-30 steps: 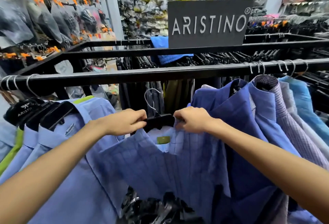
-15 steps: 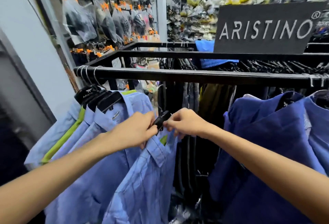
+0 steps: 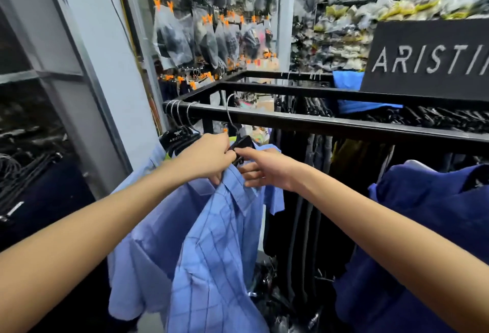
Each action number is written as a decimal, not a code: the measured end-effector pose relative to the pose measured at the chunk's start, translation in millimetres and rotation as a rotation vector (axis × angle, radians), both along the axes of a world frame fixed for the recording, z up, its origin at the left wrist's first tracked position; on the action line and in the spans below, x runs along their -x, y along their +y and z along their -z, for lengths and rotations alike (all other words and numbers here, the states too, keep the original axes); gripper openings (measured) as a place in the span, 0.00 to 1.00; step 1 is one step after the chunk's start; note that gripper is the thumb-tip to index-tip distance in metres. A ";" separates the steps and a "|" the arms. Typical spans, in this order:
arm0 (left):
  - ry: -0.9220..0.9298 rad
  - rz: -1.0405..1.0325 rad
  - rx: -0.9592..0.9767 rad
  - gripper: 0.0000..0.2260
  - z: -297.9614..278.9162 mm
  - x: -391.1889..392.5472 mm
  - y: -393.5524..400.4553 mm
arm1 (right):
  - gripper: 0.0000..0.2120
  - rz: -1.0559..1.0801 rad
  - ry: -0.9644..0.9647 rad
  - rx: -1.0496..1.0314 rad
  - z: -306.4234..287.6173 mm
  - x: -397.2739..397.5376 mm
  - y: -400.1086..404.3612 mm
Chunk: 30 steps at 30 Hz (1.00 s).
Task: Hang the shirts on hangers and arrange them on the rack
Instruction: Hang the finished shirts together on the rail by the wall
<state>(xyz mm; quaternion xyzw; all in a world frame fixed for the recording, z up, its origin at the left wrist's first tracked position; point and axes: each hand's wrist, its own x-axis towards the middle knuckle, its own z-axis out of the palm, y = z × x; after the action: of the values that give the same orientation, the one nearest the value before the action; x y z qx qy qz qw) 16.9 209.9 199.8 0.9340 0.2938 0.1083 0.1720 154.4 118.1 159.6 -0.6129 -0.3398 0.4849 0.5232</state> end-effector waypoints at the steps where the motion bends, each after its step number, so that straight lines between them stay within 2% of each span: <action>1: 0.018 0.000 -0.011 0.05 5.4 -2.2 2.6 | 0.11 0.010 0.010 0.010 4.8 1.9 6.2; 4: 0.058 -0.025 -0.052 0.05 21.9 -4.2 11.4 | 0.13 0.132 -0.030 0.008 24.9 10.0 23.0; 6: 0.037 -0.061 -0.080 0.06 27.9 -0.6 17.8 | 0.19 0.296 -0.123 -0.091 36.3 16.1 33.1; 8: 0.000 -0.093 -0.085 0.08 29.5 4.5 22.4 | 0.11 0.382 -0.270 -0.239 40.3 22.4 42.1; 10: -0.020 -0.119 -0.100 0.07 28.0 11.5 28.4 | 0.05 0.334 -0.352 -0.332 35.1 35.0 50.9; 12: -0.027 -0.146 -0.105 0.08 26.2 19.4 38.6 | 0.10 0.274 -0.400 -0.348 30.0 49.4 60.4; 15: -0.010 -0.198 -0.097 0.10 23.9 34.2 57.9 | 0.08 0.148 -0.464 -0.366 24.9 69.8 77.7; 22: 0.006 -0.232 -0.182 0.10 18.6 57.0 87.4 | 0.17 0.224 -0.445 -0.269 14.7 84.9 110.6; 24: 0.056 -0.271 -0.267 0.10 17.4 56.0 86.9 | 0.19 0.232 -0.443 -0.271 18.7 82.1 114.5; 27: 0.043 -0.290 -0.445 0.12 12.0 47.8 81.7 | 0.16 0.297 -0.313 -0.319 24.2 78.8 109.7; 30: 0.000 -0.164 -0.412 0.10 0.3 19.9 69.0 | 0.11 0.411 -0.388 -0.384 21.6 63.3 91.5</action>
<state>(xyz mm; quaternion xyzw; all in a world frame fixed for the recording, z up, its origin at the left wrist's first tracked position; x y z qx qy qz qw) -3.0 278.9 199.6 0.9224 0.3404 0.1794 -0.0319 91.1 209.6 138.0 -0.6397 -0.3875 0.1710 0.6414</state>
